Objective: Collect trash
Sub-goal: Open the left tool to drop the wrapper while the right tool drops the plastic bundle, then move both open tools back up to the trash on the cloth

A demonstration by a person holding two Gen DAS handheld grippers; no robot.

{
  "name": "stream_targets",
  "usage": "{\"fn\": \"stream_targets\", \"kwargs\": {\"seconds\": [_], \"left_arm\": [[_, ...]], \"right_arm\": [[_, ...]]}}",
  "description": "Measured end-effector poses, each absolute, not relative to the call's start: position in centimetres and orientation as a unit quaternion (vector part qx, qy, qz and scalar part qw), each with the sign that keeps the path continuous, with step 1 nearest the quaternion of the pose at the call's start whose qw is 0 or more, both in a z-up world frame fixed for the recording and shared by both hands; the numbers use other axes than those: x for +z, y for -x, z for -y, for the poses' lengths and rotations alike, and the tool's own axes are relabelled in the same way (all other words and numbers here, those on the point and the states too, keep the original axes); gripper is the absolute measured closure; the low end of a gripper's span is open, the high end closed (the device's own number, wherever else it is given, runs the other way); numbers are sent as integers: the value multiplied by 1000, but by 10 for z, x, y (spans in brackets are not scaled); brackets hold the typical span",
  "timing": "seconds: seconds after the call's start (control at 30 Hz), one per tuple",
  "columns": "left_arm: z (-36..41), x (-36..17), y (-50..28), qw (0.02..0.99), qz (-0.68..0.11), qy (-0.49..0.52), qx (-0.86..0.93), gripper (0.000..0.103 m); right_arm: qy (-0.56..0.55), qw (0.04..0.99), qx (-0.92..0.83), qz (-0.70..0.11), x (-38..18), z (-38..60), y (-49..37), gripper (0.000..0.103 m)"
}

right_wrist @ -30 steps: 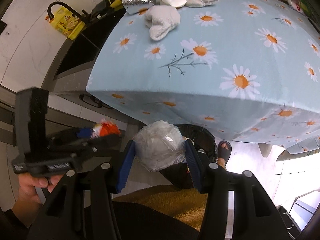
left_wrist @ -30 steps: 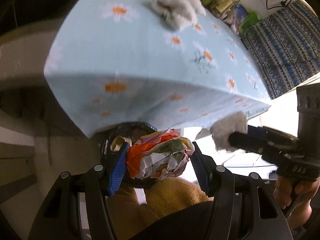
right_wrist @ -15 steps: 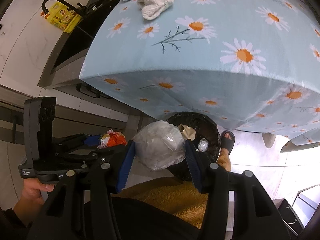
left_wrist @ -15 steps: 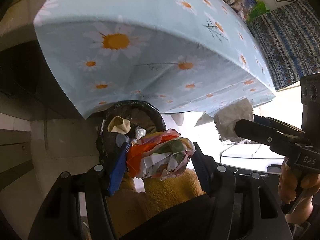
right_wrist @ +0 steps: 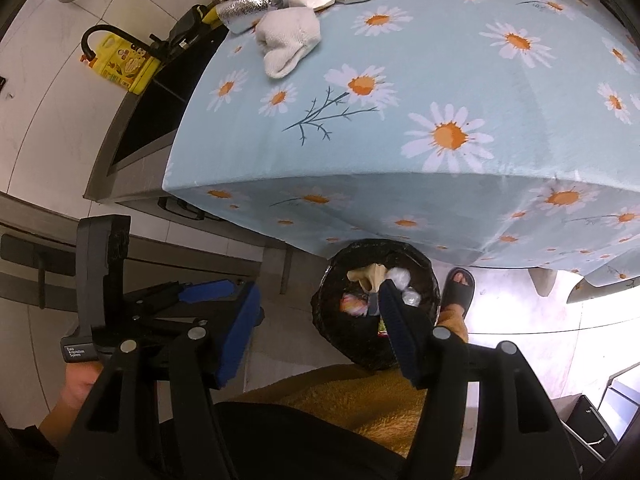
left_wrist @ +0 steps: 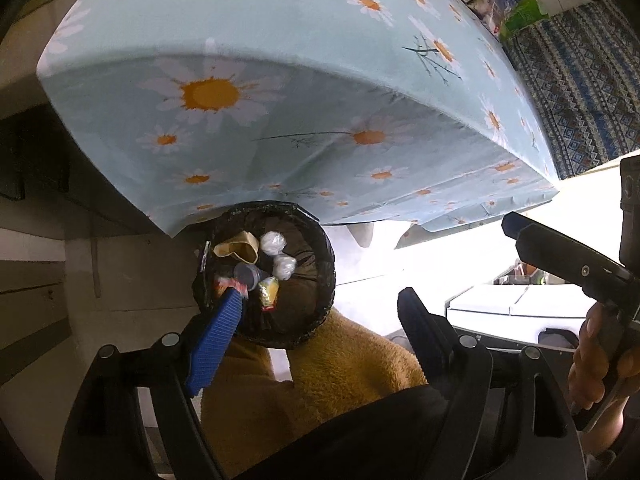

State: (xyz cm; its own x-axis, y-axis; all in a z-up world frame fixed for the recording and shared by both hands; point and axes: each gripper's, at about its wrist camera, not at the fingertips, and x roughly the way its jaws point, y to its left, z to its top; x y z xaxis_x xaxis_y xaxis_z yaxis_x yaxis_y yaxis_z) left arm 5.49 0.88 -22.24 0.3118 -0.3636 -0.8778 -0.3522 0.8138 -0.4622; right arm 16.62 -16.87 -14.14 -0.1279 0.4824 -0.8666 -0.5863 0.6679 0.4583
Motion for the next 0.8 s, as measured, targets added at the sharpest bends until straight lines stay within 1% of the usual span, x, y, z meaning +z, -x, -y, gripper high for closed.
{"fn": "stream_targets", "kwargs": {"seconds": [0.23,0.57,0.67,0.8], "left_arm": [[-7,-211,-56,758,-580,300,-4,25],[-14,-167,-48,788,-546,285,0,25],[-16,-157,-46,795,-535,288,-1,25],[-19,-144,-47,800,-521,297,-2,25]], "right_arm": [[49,661,407,-628,-134,170,-167,41],[49,672,420,-608,-119,169,-162,41],[50,675,418,-606,-117,170,-161,38],[43,679,412,-606,-115,174,-162,37]]}}
